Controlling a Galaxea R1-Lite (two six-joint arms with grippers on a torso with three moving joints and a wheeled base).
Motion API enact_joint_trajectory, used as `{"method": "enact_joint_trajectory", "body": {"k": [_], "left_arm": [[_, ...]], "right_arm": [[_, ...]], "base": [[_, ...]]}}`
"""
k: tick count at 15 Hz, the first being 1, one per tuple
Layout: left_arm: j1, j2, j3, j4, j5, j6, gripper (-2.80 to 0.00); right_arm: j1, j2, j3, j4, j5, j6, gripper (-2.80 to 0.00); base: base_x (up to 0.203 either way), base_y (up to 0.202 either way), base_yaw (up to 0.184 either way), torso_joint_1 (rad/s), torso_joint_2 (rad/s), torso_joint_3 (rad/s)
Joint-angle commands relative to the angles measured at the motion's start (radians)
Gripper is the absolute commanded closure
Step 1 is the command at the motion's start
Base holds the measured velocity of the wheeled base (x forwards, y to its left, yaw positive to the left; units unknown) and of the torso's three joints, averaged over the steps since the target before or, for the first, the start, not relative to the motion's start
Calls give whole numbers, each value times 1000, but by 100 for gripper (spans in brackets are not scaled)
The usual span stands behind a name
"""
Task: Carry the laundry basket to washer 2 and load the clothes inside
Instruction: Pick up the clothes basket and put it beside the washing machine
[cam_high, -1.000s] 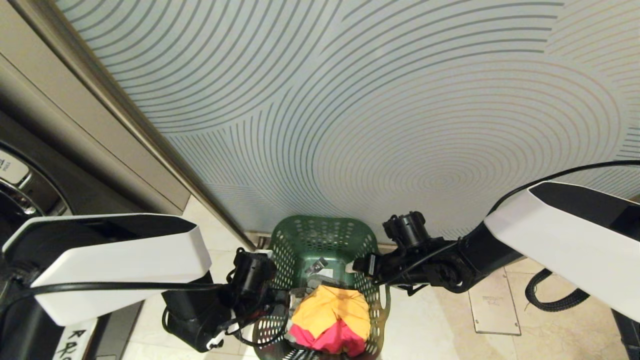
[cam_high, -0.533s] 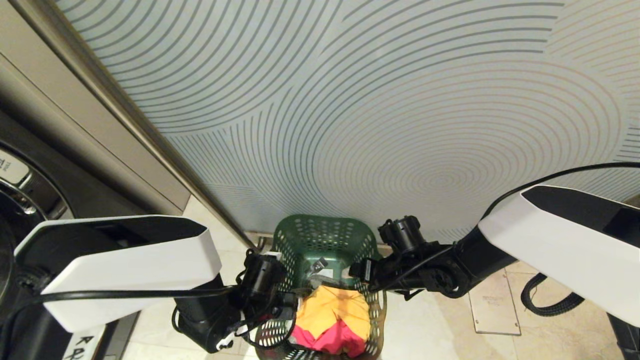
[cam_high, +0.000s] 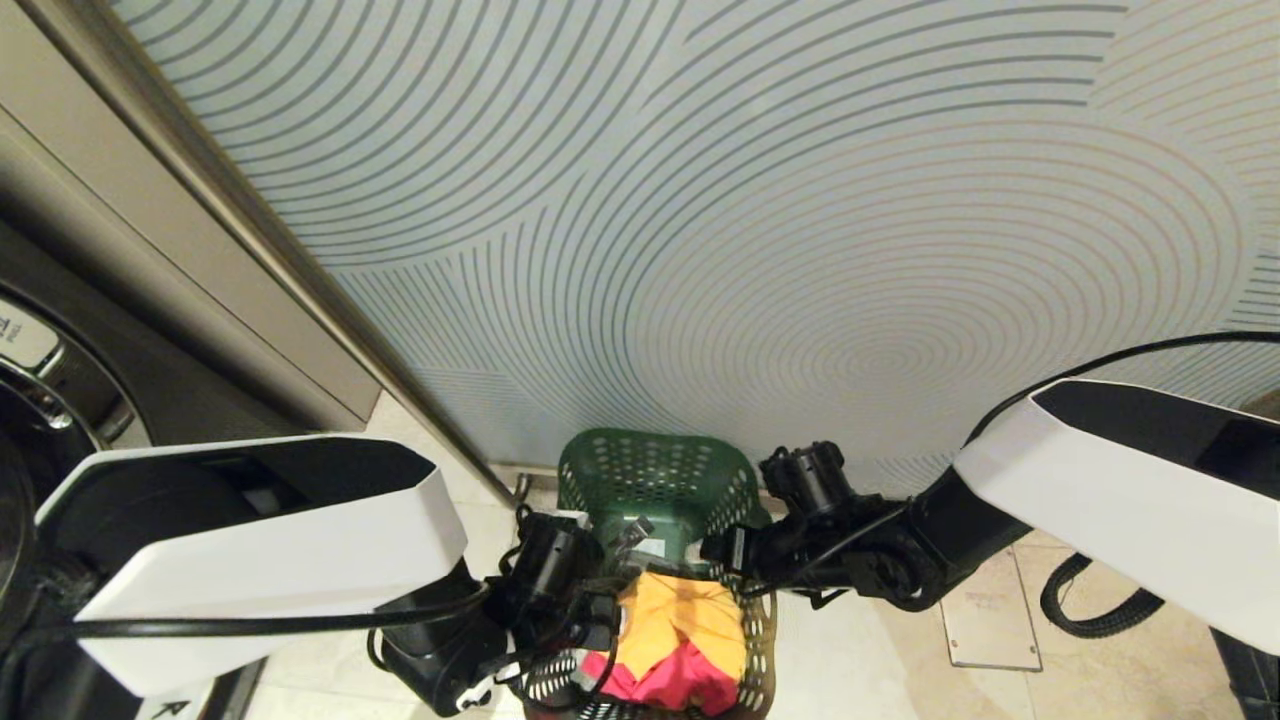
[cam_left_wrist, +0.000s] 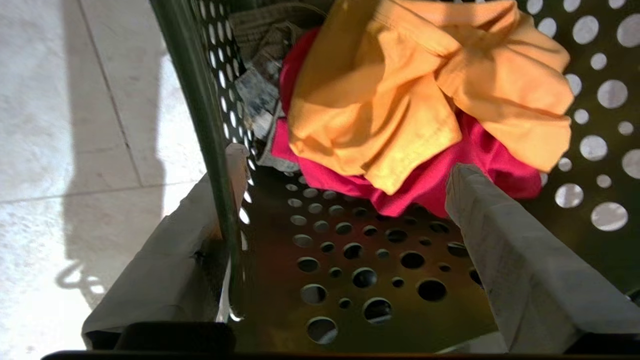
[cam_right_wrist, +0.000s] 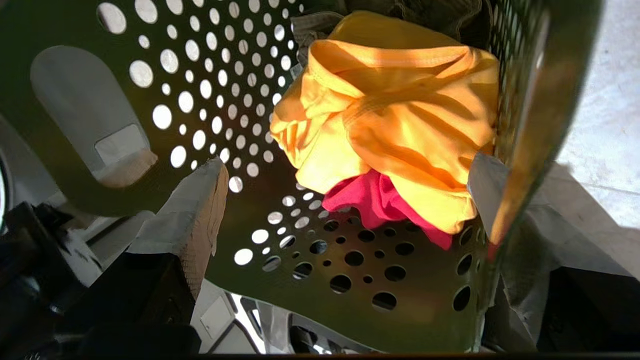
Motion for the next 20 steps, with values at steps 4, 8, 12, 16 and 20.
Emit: {"method": "enact_joint_trajectory", "body": {"k": [4,8,12,16,20], "left_arm": [[-39,4,-29,14,1,-29,-280],[-42,16,-68,35,14,-31,-280],[-45,15,-80,49,16,-31,0],[-51,15,-80,51,15,-32,0],[-55,13,-80,52,15,-34,0]], "right_arm": [[1,16,36,-71,-1,4,-280],[2,16,36,-71,-1,4,-280],[2,16,34,-70,-2,4,0],[1,13,37,-69,-2,6,0],[1,13,37,-71,-3,6,0]], "base": [[0,0,0,0,0,0],[0,0,0,0,0,0],[0,0,0,0,0,0],[0,0,0,0,0,0],[0,0,0,0,0,0]]}}
